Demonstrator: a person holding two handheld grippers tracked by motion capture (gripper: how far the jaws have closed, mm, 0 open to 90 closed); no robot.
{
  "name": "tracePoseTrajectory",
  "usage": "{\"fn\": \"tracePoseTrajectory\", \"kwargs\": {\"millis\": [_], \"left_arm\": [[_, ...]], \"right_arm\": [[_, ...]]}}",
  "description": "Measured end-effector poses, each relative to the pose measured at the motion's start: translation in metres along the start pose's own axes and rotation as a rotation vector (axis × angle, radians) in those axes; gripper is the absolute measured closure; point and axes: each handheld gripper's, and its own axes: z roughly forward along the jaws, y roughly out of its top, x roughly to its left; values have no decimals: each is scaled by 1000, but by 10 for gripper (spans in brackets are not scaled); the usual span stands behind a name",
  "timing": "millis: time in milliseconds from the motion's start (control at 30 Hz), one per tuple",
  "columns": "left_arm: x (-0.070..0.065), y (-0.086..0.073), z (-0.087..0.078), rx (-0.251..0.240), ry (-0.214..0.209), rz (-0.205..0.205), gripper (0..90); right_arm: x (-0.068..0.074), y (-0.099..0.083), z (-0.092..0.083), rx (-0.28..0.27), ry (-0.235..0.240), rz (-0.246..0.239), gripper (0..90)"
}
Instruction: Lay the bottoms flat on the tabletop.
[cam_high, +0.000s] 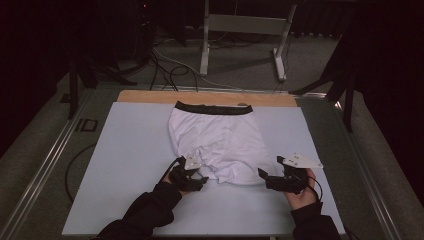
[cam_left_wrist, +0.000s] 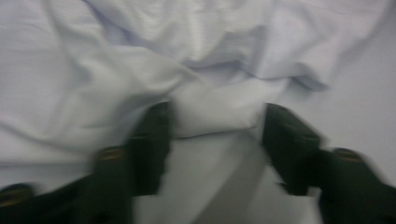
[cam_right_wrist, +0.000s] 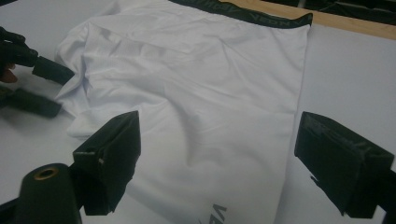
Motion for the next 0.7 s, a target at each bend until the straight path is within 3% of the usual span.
{"fn": "tracePoseTrajectory", "kwargs": {"millis": [33, 67, 100, 133, 233, 333, 367, 400, 433, 467, 500, 533, 567, 600, 700], "left_arm": [[2, 0, 0, -6, 20, -18, 548], [2, 0, 0, -6, 20, -18, 677], [5, -1, -2, -7, 21, -31, 677], [7, -2, -5, -1, 9, -34, 883], [10, -4, -13, -6, 3, -37, 893], [18, -9, -35, -12, 13, -19, 895], [18, -9, -35, -12, 13, -19, 895], [21, -9, -47, -18, 31, -3, 896], [21, -9, -47, -18, 31, -3, 895], [24, -8, -59, -31, 67, 27, 895], [24, -8, -59, -31, 67, 27, 895], [29, -4, -72, -53, 88, 28, 895], [29, -4, -72, -53, 88, 28, 895], [34, 1, -85, -81, 105, 23, 895], [38, 6, -97, -112, 133, 22, 894]], "right_arm": [[0, 0, 0, 1, 0, -1, 149], [0, 0, 0, 1, 0, -1, 149], [0, 0, 0, 1, 0, 0, 149], [0, 0, 1, 4, -1, -1, 149], [-1, 0, 1, 4, 0, 0, 149], [-1, 0, 0, 0, 0, 0, 149], [-1, 0, 0, 0, 0, 0, 149], [-1, 0, 0, 2, 0, 2, 149], [-1, 0, 0, 2, 0, 5, 149], [-1, 0, 0, 1, -2, 2, 149], [-1, 0, 0, 1, -2, 2, 149], [-1, 0, -1, 0, -5, 4, 149], [-1, 0, -1, 0, -5, 4, 149], [-1, 1, -1, 1, -9, 6, 149], [-1, 1, -1, 1, -5, 5, 149]]}}
